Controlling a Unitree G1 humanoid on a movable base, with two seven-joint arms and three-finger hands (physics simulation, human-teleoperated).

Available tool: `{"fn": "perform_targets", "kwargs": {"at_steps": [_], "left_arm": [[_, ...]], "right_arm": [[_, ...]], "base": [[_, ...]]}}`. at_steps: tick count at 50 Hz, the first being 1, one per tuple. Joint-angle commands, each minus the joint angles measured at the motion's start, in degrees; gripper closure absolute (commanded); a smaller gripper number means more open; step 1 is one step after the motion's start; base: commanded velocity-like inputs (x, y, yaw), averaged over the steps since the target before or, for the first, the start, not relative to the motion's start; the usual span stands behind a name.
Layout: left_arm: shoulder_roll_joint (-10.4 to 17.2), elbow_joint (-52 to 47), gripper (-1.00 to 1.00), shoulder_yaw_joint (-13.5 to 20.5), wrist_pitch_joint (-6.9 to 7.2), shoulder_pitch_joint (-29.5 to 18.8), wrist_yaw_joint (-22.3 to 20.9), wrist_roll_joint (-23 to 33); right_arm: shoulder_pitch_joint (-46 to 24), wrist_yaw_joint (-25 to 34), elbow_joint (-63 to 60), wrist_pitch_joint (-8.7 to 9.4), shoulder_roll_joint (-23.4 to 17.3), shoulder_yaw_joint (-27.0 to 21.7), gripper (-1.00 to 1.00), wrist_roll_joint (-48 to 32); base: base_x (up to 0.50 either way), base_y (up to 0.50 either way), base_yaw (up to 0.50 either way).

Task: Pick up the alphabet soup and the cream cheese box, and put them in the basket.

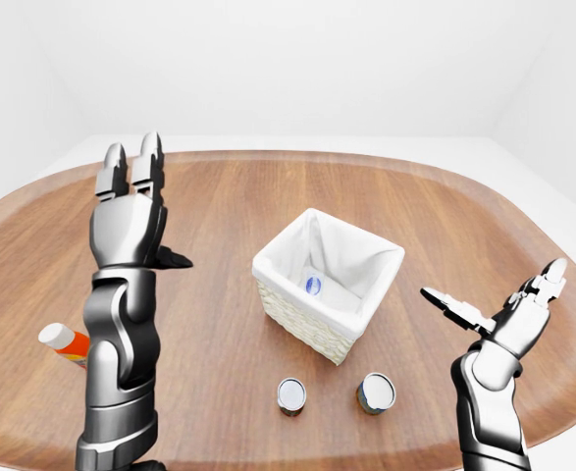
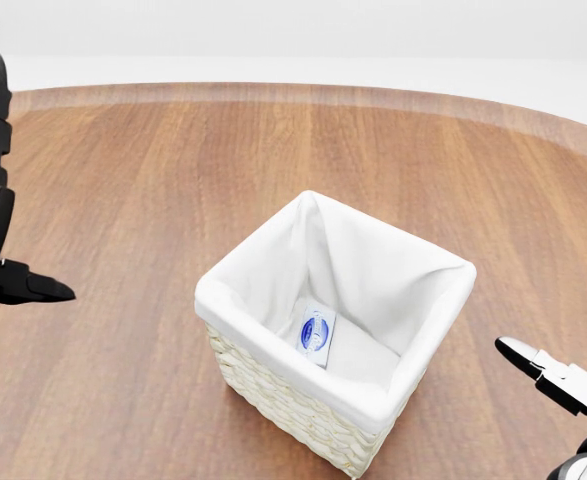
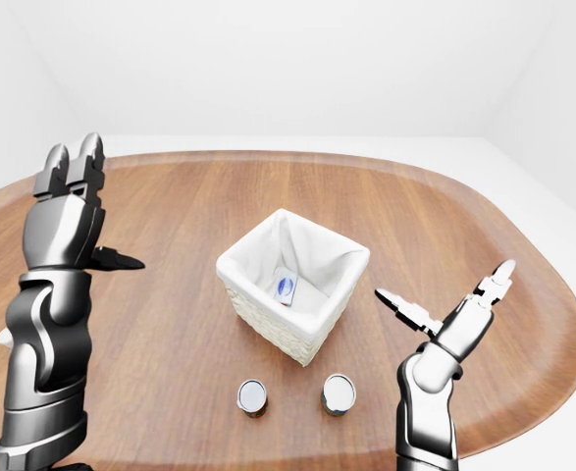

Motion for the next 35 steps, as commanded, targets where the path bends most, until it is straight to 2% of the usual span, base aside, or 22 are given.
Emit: {"fn": "perform_targets", "kwargs": {"at_steps": [1,5,8,11,16,26,35], "left_arm": [[2.21,-3.21,-1.0,3.7,0.0,2.78,0.13,-5.55],[3.48,-6.54,-1.0,6.55,0.0,3.22,-2.09,-8.02],[4.72,-8.94,-1.0,8.01,0.0,3.3,-3.94,-8.96],[5.51,-10.66,-1.0,9.43,0.0,3.97,-5.02,-9.93],[6.32,-11.36,-1.0,11.42,0.0,5.06,-5.23,-11.44],[7.88,-12.61,-1.0,13.26,0.0,5.42,-6.93,-11.65],[7.91,-12.68,-1.0,13.84,0.0,6.35,-6.39,-10.84]], "right_arm": [[0.15,0.0,-0.06,-0.22,0.06,0.08,-1.0,-0.25],[0.34,0.0,-0.82,0.29,0.18,0.07,-1.0,-0.3],[0.25,0.0,-0.19,-0.33,0.17,0.11,-1.0,-0.42],[0.33,0.0,-0.45,-0.11,0.2,0.06,-1.0,-0.45],[0.37,0.0,-0.46,-0.2,0.21,0.07,-1.0,-0.55],[0.37,0.0,-0.62,-0.01,0.23,0.05,-1.0,-0.74],[0.18,0.0,-0.43,0.13,0.19,0.1,-1.0,-0.63]], "base": [[0.0,0.0,0.0],[0.0,0.0,0.0],[0.0,0.0,0.0],[0.0,0.0,0.0],[0.0,0.0,0.0],[0.0,0.0,0.0],[0.0,0.0,0.0]]}}
